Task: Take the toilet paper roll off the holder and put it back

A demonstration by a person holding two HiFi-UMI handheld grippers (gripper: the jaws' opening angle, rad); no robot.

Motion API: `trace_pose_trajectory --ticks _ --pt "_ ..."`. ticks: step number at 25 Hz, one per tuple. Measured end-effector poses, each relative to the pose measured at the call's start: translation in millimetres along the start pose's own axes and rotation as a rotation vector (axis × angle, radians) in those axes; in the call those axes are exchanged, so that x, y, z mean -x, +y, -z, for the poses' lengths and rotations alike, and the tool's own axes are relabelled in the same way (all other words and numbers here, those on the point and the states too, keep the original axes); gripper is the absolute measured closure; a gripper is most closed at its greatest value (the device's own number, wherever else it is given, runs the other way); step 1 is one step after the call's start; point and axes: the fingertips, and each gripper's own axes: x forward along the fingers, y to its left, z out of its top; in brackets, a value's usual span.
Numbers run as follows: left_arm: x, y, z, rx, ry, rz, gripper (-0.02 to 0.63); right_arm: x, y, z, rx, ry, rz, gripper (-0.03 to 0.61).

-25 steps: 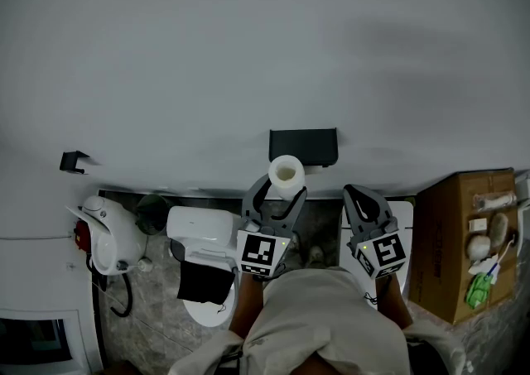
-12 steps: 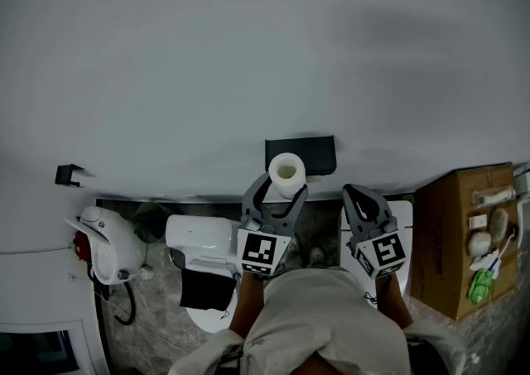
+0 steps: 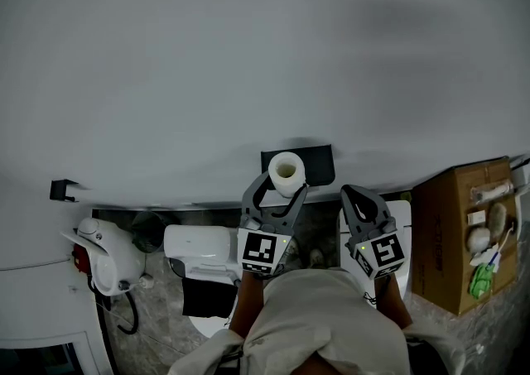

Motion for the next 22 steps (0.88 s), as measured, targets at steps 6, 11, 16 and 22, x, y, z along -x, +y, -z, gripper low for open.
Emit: trace_pose_trajectory --ticks 6,11,16,22 --pt "-12.2 4.1 5.4 0.0 0.015 0.017 0.322 -6.7 -3.9 -1.0 -0.01 -0.001 0.019 0.581" --pt "-19.1 5.8 10.2 0.002 0.03 0.022 0.322 -7.5 -6.8 4.4 -0.013 0.016 0.036 0.581" --pt "-23.8 5.8 13.5 -0.01 0.047 0.022 0.321 -7.1 -8.5 6.4 -0.006 0.028 0.047 0.581" --pt "-27.3 5.9 15.1 -0.034 0.06 0.009 0.319 -8.4 -8.1 7.1 -0.014 0.026 0.052 0.581"
